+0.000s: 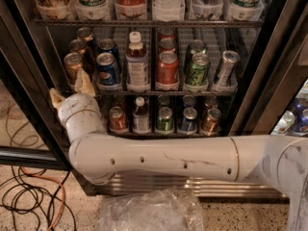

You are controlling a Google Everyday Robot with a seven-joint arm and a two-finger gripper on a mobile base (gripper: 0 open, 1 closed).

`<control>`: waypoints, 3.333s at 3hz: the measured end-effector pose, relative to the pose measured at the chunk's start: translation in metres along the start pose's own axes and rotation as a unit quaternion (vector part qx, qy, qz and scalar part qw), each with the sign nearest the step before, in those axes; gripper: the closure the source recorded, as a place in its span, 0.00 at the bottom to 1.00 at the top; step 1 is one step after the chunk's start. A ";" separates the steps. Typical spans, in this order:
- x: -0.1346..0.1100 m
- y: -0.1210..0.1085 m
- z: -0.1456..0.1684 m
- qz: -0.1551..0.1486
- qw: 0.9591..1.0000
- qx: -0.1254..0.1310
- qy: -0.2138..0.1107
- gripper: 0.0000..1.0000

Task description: Pick orange can from middle shelf of fridge

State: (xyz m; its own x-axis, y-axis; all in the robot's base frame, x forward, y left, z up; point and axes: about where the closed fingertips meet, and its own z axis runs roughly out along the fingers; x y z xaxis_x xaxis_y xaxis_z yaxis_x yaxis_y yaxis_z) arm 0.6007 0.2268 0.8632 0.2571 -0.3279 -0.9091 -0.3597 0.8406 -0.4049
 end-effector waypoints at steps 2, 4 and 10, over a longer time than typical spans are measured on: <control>-0.001 -0.011 0.006 -0.004 1.000 0.016 -0.002 0.33; 0.004 -0.013 0.011 0.002 1.000 0.020 0.002 0.30; 0.035 -0.006 0.084 0.010 1.000 -0.011 0.027 0.42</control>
Offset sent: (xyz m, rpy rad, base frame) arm 0.0067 -0.0050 0.0051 0.0014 -0.0144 -0.0219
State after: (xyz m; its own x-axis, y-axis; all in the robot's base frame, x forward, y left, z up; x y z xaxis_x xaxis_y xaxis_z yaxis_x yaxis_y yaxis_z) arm 0.6874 0.2468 0.8418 0.2012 -0.3348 -0.9205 -0.3835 0.8378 -0.3886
